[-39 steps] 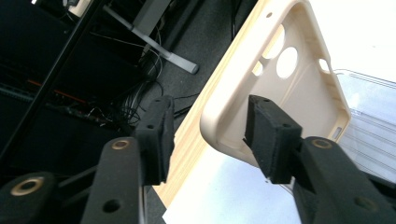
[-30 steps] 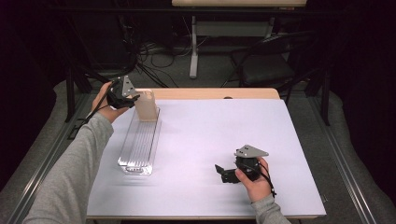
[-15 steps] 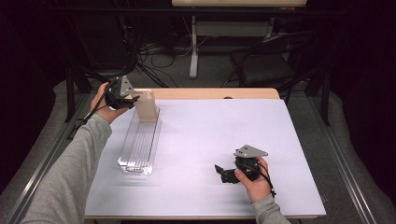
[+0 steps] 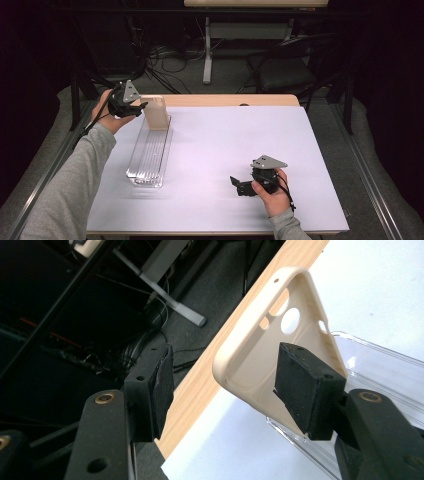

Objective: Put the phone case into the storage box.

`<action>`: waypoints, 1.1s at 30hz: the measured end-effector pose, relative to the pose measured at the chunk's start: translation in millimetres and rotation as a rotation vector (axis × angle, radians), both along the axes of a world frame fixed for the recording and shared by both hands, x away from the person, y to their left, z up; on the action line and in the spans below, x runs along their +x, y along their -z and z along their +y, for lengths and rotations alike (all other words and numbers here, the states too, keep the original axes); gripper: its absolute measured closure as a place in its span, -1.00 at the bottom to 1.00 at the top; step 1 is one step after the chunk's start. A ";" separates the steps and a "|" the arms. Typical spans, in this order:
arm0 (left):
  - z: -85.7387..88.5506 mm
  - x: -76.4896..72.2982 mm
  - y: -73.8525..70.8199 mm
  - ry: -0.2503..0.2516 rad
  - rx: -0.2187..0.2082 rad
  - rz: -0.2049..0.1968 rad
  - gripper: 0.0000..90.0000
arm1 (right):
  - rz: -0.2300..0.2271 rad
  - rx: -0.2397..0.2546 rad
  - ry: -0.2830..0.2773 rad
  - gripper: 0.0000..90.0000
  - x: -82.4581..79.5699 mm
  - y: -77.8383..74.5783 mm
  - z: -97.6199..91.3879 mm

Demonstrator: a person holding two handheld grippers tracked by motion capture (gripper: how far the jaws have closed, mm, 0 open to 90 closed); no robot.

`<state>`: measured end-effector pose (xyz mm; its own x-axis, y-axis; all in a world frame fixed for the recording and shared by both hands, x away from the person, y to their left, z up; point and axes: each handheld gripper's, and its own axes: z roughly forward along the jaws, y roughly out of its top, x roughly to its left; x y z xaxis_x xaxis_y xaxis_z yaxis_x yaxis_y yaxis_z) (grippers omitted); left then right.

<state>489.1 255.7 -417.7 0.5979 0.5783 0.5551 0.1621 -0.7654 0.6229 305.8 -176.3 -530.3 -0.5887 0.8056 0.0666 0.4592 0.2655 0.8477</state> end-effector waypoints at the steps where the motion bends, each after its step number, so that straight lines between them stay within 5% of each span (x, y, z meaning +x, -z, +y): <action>1: 0.5 -0.7 -0.5 0.000 -0.003 0.004 -0.10 | 0.001 0.000 -0.001 -1.00 0.0 -0.1 -0.1; 13: 9.2 -7.6 -2.9 -0.026 -0.104 0.047 -0.11 | 0.003 -0.002 -0.001 -1.00 0.1 0.1 0.4; 29: 10.9 -14.9 -8.3 -0.045 -0.183 0.085 -0.43 | 0.001 -0.002 -0.003 -1.00 -0.1 -0.2 0.2; 33: 11.8 -15.4 -6.7 -0.063 -0.225 0.120 -0.51 | 0.002 -0.002 -0.002 -1.00 0.2 0.0 0.2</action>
<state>473.7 267.5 -411.0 0.6105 0.7173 0.3358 0.2880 -0.5960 0.7496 306.0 -176.1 -530.3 -0.5902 0.8046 0.0658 0.4601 0.2683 0.8464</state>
